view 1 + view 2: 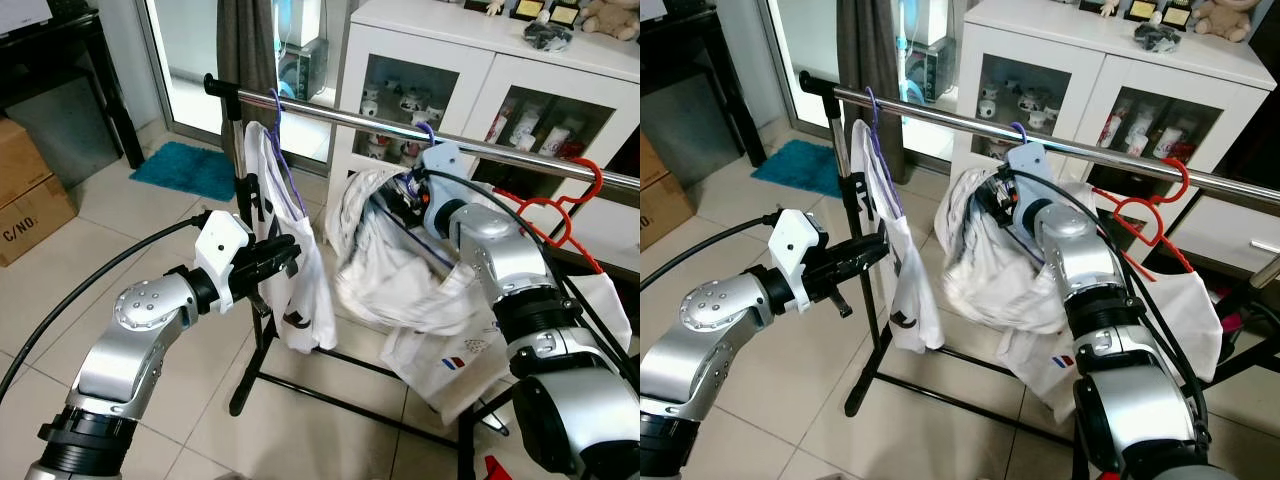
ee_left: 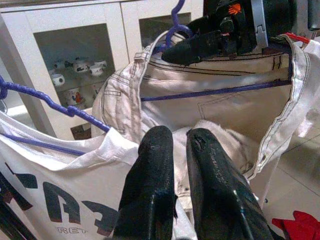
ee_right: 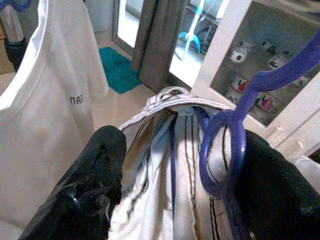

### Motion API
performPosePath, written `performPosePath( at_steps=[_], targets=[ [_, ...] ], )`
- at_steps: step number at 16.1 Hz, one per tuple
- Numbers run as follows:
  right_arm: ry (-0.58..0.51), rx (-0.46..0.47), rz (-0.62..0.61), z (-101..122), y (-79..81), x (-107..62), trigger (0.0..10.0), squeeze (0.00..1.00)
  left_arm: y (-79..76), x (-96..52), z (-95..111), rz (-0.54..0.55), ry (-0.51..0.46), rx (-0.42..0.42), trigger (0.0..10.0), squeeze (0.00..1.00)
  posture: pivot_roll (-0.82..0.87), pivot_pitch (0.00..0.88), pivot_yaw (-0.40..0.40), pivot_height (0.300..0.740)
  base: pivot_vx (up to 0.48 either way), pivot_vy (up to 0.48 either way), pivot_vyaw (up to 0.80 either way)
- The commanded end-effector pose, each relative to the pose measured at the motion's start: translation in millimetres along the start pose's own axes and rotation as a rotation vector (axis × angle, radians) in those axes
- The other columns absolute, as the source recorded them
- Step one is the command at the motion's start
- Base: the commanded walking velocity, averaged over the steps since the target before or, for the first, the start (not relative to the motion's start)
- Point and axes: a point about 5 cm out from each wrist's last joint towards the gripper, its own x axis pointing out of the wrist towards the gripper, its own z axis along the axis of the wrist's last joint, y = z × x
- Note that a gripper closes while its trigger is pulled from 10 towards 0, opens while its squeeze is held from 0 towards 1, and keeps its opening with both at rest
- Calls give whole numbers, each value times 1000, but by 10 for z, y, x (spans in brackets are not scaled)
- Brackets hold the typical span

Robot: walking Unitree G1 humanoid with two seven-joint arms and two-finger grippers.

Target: Hang hanger

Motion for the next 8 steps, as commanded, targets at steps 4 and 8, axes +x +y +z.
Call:
performPosePath(
  at_steps=[4, 8],
  targets=[
    [78, -66, 27, -151, -13, -74, 10000, 0, 2, 22, 13, -2, 0, 18, 10000, 0, -92, 0, -61, 740, 0, 0, 0],
    [-48, -1, -20, -53, -75, -183, 10000, 1000, -20, 3, 0, 1, -2, 17, 10000, 0, -91, 0, -67, 740, 0, 0, 0]
  ],
)
